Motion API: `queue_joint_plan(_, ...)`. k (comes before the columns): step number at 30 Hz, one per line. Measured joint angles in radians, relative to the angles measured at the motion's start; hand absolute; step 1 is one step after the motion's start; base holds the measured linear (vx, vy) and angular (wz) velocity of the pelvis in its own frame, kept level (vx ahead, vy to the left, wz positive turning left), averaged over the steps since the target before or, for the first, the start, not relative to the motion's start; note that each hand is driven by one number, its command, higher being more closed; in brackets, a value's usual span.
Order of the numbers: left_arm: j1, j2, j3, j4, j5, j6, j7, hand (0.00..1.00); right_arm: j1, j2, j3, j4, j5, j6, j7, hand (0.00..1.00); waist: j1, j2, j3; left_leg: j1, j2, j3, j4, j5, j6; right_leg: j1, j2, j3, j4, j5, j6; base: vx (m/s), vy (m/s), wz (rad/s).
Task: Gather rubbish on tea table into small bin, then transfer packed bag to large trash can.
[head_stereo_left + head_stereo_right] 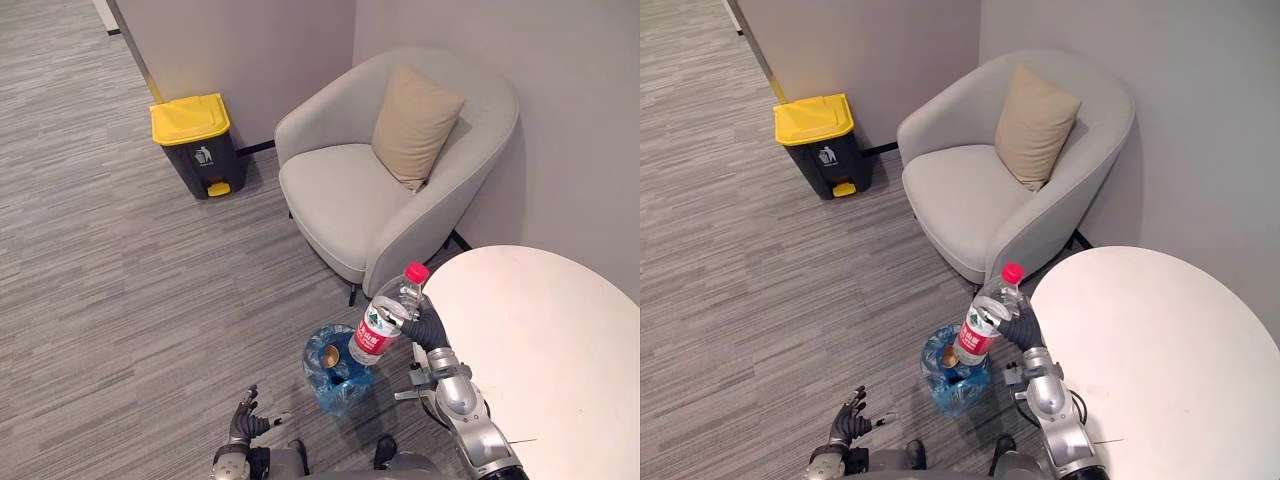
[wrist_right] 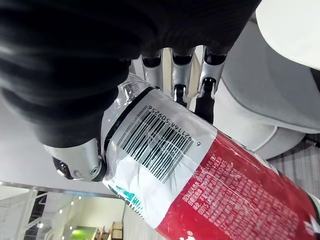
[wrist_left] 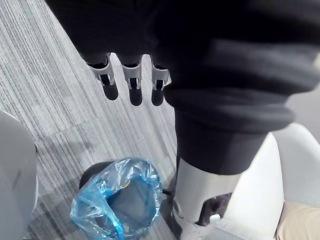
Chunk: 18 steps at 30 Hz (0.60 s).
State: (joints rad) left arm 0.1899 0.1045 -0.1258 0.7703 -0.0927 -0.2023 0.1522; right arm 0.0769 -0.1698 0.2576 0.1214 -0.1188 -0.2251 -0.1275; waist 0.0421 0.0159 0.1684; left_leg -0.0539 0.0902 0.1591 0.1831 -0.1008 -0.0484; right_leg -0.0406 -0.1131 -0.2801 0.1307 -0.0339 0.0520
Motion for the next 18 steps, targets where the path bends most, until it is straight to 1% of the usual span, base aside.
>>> queue_joint_plan(1, -0.026, 0.000, -0.001, 0.017, 0.000, 0.000, 0.000, 0.00, -0.041, -0.013, 0.025, 0.021, -0.002, -0.001, 0.002, 1.00, 0.000, 0.007, 0.022, -0.031, 0.000, -0.003, 0.029, 0.000, 0.000, -0.028, -0.005, 0.000, 0.027, -0.001, -0.001, -0.13, -0.001, 0.08)
queue_joint_plan(2, -0.059, 0.001, 0.000, 0.026, 0.000, 0.001, 0.001, 0.00, -0.095, -0.029, 0.044, 0.045, -0.005, -0.001, 0.002, 1.00, 0.000, 0.013, 0.056, -0.074, 0.000, -0.008, 0.066, 0.000, 0.000, -0.068, -0.013, 0.000, 0.066, -0.006, -0.008, -0.22, -0.004, 0.11)
queue_joint_plan(4, -0.099, 0.003, 0.001, 0.026, -0.001, 0.000, 0.002, 0.00, -0.169, -0.043, 0.062, 0.084, -0.010, -0.001, 0.000, 1.00, 0.000, 0.018, 0.096, -0.135, 0.001, -0.013, 0.116, -0.001, 0.000, -0.132, -0.022, -0.001, 0.122, -0.017, -0.014, -0.22, -0.005, 0.17)
queue_joint_plan(5, -0.144, 0.012, 0.001, 0.025, -0.001, -0.001, 0.004, 0.00, -0.244, -0.051, 0.079, 0.120, -0.011, 0.000, -0.002, 1.00, 0.002, 0.022, 0.152, -0.195, 0.003, -0.018, 0.166, -0.006, 0.006, -0.197, -0.033, -0.006, 0.192, -0.031, -0.022, -0.19, -0.005, 0.20)
queue_joint_plan(6, -0.158, 0.018, 0.002, 0.025, -0.002, -0.001, 0.004, 0.00, -0.271, -0.054, 0.082, 0.133, -0.011, 0.000, -0.003, 1.00, 0.002, 0.021, 0.167, -0.221, 0.005, -0.019, 0.181, -0.010, 0.012, -0.223, -0.038, -0.007, 0.218, -0.038, -0.025, -0.27, 0.007, 0.23)
queue_joint_plan(8, -0.208, 0.035, 0.010, 0.025, -0.010, -0.001, 0.011, 0.00, -0.356, -0.076, 0.117, 0.157, -0.014, 0.001, -0.005, 1.00, 0.007, 0.020, 0.209, -0.340, 0.009, -0.021, 0.256, -0.027, 0.020, -0.346, -0.063, -0.007, 0.314, -0.064, -0.029, -0.37, 0.008, 0.16)
queue_joint_plan(10, -0.237, 0.039, 0.019, 0.025, -0.014, -0.002, 0.026, 0.00, -0.413, -0.087, 0.137, 0.182, -0.026, 0.004, -0.007, 1.00, 0.016, 0.027, 0.242, -0.400, 0.011, -0.017, 0.287, -0.029, 0.024, -0.406, -0.073, -0.008, 0.354, -0.069, -0.033, -0.25, -0.008, 0.14)
queue_joint_plan(11, -0.246, 0.040, 0.022, 0.025, -0.015, -0.001, 0.028, 0.00, -0.428, -0.093, 0.139, 0.191, -0.033, 0.004, -0.008, 1.00, 0.020, 0.028, 0.248, -0.420, 0.011, -0.015, 0.296, -0.028, 0.024, -0.428, -0.081, -0.008, 0.366, -0.069, -0.035, -0.21, -0.008, 0.14)
queue_joint_plan(12, -0.263, 0.042, 0.025, 0.025, -0.016, -0.002, 0.035, 0.00, -0.458, -0.094, 0.144, 0.214, -0.041, 0.005, -0.018, 1.00, 0.027, 0.029, 0.248, -0.472, 0.014, -0.015, 0.317, -0.028, 0.024, -0.479, -0.087, -0.008, 0.391, -0.069, -0.037, -0.18, 0.002, 0.17)
queue_joint_plan(13, -0.284, 0.040, 0.031, 0.026, -0.018, -0.002, 0.047, 0.00, -0.491, -0.094, 0.144, 0.242, -0.043, 0.007, -0.029, 1.00, 0.029, 0.030, 0.249, -0.525, 0.015, -0.018, 0.342, -0.028, 0.025, -0.525, -0.097, -0.017, 0.416, -0.071, -0.041, -0.16, -0.006, 0.22)
queue_joint_plan(14, -0.295, 0.039, 0.038, 0.026, -0.022, -0.002, 0.049, 0.00, -0.513, -0.092, 0.145, 0.259, -0.045, 0.009, -0.032, 1.00, 0.029, 0.031, 0.251, -0.551, 0.017, -0.020, 0.358, -0.028, 0.025, -0.547, -0.100, -0.020, 0.431, -0.071, -0.042, -0.14, -0.015, 0.22)
queue_joint_plan(15, -0.319, 0.034, 0.055, 0.023, -0.023, -0.003, 0.053, 0.00, -0.543, -0.097, 0.144, 0.263, -0.050, 0.017, -0.046, 1.00, 0.030, 0.033, 0.255, -0.605, 0.034, -0.019, 0.396, -0.024, 0.030, -0.596, -0.102, -0.023, 0.464, -0.074, -0.047, -0.12, -0.026, 0.17)
queue_joint_plan(16, -0.345, 0.032, 0.066, 0.023, -0.025, -0.003, 0.063, 0.00, -0.575, -0.097, 0.143, 0.262, -0.050, 0.017, -0.061, 1.00, 0.031, 0.033, 0.259, -0.664, 0.038, -0.019, 0.432, -0.025, 0.031, -0.647, -0.109, -0.029, 0.498, -0.079, -0.052, -0.13, -0.016, 0.15)
queue_joint_plan(17, -0.359, 0.031, 0.075, 0.021, -0.025, -0.003, 0.067, 0.00, -0.595, -0.097, 0.143, 0.261, -0.050, 0.018, -0.068, 1.00, 0.030, 0.033, 0.265, -0.690, 0.039, -0.020, 0.446, -0.025, 0.031, -0.669, -0.115, -0.032, 0.514, -0.081, -0.055, -0.12, -0.008, 0.17)
queue_joint_plan(18, -0.383, 0.019, 0.102, -0.002, -0.032, -0.003, 0.072, 0.00, -0.628, -0.097, 0.141, 0.251, -0.051, 0.018, -0.087, 1.00, 0.028, 0.033, 0.273, -0.746, 0.051, -0.018, 0.479, -0.026, 0.032, -0.720, -0.124, -0.037, 0.548, -0.087, -0.059, -0.11, 0.000, 0.24)
